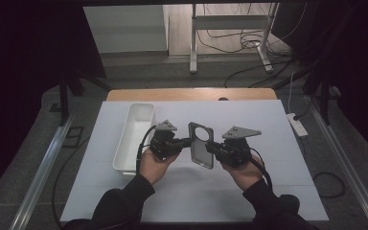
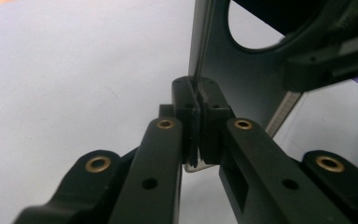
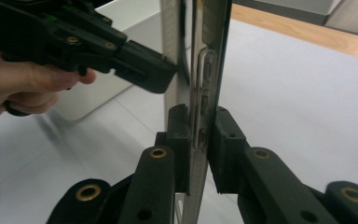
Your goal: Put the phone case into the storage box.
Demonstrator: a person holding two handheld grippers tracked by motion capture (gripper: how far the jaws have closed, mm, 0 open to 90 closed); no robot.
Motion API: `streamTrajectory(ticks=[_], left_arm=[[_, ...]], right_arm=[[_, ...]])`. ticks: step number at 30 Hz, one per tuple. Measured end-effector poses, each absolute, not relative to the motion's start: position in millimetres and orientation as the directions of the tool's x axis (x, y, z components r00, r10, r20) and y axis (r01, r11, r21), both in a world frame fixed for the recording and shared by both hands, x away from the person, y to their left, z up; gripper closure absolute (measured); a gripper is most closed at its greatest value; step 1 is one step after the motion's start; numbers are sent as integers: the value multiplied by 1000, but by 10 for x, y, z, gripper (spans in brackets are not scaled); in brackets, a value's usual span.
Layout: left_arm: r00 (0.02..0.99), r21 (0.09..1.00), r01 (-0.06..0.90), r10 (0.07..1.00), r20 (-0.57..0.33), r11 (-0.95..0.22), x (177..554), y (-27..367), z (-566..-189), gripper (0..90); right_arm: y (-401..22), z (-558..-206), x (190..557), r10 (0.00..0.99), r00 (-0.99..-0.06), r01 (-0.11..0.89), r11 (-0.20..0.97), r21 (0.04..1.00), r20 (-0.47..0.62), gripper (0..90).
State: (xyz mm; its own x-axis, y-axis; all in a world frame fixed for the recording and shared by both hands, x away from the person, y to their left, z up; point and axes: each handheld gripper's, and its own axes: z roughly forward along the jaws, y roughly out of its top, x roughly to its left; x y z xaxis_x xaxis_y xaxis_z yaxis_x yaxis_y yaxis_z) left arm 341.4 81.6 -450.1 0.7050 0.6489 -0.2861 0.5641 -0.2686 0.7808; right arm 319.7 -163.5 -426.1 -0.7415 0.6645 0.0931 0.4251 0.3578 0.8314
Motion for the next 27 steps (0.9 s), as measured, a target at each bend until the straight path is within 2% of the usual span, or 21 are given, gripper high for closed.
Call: streamTrajectory(ticks=[8,18,27], left_arm=[[691,776,565,673,-262,-278,3406,788,-4498,892],[657,772,582,707,-260,-256,3413,813,-4496,893],[636,777,584,728,-257,-236,3409,848,-4480,892]], right_arm=[[-1578,-4283,3173,646,-759,410,375,832,83,744],[-1572,-4300,3183,645,-761,407,382,830,77,587],[-1567,-4303,3185,624,-778,394,393,831,74,499]])
